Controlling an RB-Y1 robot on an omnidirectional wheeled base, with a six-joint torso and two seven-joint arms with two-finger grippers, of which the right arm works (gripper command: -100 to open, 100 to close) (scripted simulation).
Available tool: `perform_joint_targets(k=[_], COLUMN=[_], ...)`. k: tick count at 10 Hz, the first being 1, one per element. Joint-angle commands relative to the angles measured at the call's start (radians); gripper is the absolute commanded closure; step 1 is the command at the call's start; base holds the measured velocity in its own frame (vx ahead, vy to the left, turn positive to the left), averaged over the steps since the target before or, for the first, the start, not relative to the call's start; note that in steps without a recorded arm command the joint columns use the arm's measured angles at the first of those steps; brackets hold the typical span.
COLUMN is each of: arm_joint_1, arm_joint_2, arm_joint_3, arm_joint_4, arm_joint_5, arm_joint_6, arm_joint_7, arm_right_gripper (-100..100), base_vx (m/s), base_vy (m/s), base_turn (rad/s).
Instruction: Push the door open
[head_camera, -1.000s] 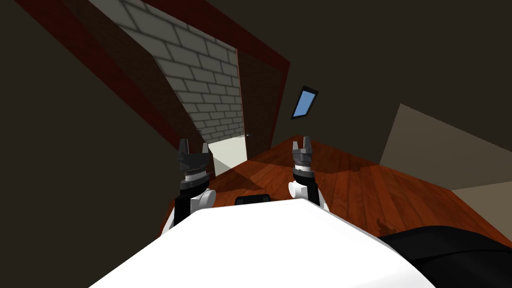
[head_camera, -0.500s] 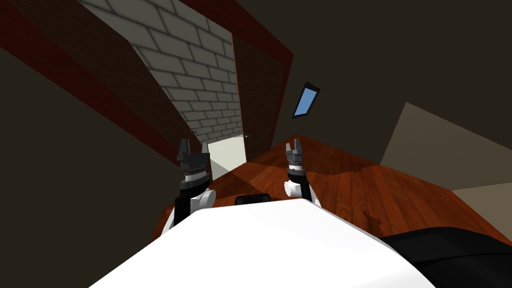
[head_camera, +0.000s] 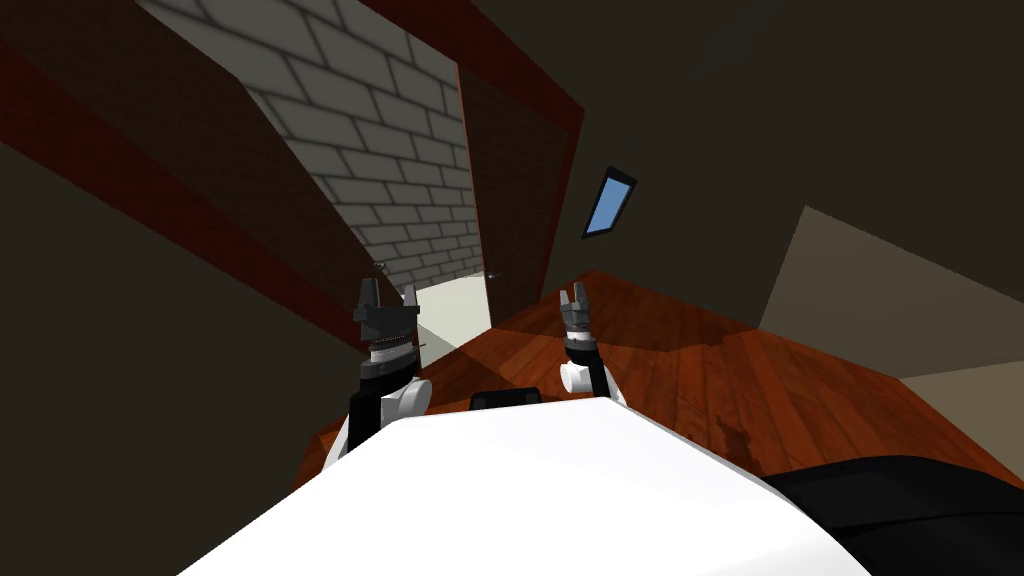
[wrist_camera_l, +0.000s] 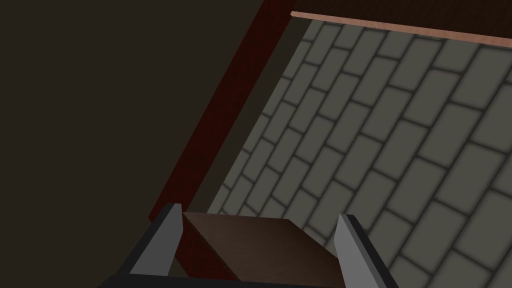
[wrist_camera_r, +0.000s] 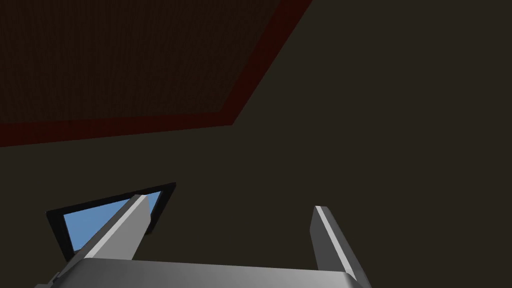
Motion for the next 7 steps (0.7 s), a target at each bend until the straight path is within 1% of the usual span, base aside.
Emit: perform_joint_targets(k=[1,7], arm_joint_1=[-0.019,-0.065], arm_joint_2=[-0.012,-0.031], arm_joint_3=[0.015,0.086], arm_joint_4=[0.043,0.163], arm_joint_5=[-0.005,-0.010], arm_joint_6=[-0.009,-0.030], arm_joint_7=[-0.009,-0.024], arm_right_gripper=[-100,-100], base_vx=[0.146,0.099], base_vy=[-0.009,0.009], base_turn=[-0.039,-0.034])
